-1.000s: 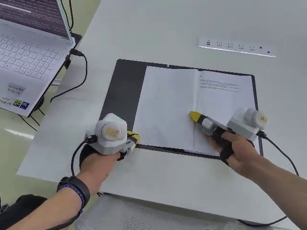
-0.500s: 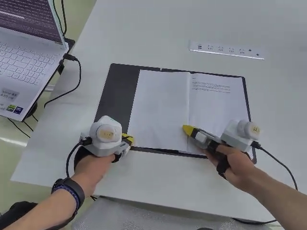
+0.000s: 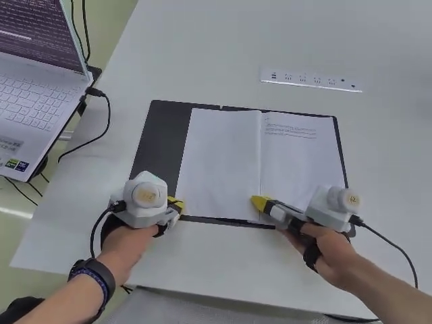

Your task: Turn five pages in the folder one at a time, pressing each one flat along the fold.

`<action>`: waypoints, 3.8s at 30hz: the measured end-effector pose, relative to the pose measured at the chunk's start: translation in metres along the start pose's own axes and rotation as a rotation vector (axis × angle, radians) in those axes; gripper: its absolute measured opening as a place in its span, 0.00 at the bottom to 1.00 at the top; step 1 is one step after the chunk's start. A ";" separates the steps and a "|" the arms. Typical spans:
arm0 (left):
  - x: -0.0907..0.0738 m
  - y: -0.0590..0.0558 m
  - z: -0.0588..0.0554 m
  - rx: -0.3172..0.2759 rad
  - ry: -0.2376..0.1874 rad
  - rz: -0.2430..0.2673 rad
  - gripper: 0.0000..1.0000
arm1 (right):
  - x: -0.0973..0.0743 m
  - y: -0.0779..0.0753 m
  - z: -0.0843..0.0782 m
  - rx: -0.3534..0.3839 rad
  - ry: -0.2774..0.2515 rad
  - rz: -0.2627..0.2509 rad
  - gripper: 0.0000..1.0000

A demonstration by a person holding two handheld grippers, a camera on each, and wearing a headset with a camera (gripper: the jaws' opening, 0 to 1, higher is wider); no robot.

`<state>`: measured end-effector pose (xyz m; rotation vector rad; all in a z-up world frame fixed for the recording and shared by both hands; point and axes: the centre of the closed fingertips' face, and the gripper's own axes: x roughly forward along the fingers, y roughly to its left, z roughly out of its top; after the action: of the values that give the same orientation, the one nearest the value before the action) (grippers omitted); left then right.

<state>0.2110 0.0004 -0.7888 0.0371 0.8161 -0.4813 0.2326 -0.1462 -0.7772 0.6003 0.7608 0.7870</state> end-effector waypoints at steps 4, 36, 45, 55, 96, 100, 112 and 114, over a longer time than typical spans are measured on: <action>0.000 0.001 -0.001 -0.009 0.002 -0.004 0.00 | -0.002 0.001 -0.005 -0.003 0.011 -0.003 0.00; -0.018 -0.003 0.029 -0.041 -0.025 -0.011 0.05 | -0.030 0.013 0.016 -0.053 0.012 -0.033 0.00; -0.033 -0.014 0.049 -0.004 -0.069 -0.021 0.13 | -0.060 0.000 0.044 -0.125 -0.029 -0.093 0.11; -0.055 -0.028 0.080 0.042 -0.139 -0.032 0.23 | -0.100 0.004 0.063 -0.247 -0.060 -0.126 0.25; -0.151 -0.039 0.093 0.084 -0.250 0.022 0.60 | -0.219 0.019 0.077 -0.404 -0.167 -0.292 0.64; -0.153 -0.039 0.082 0.049 -0.225 0.033 0.64 | -0.217 0.022 0.067 -0.408 -0.136 -0.287 0.68; -0.156 -0.040 0.083 0.039 -0.231 0.041 0.69 | -0.216 0.025 0.069 -0.417 -0.132 -0.272 0.70; -0.155 -0.041 0.083 0.040 -0.228 0.040 0.69 | -0.216 0.025 0.067 -0.423 -0.122 -0.274 0.70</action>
<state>0.1602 0.0076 -0.6159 0.0350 0.5810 -0.4550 0.1726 -0.3178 -0.6400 0.1568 0.5281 0.6258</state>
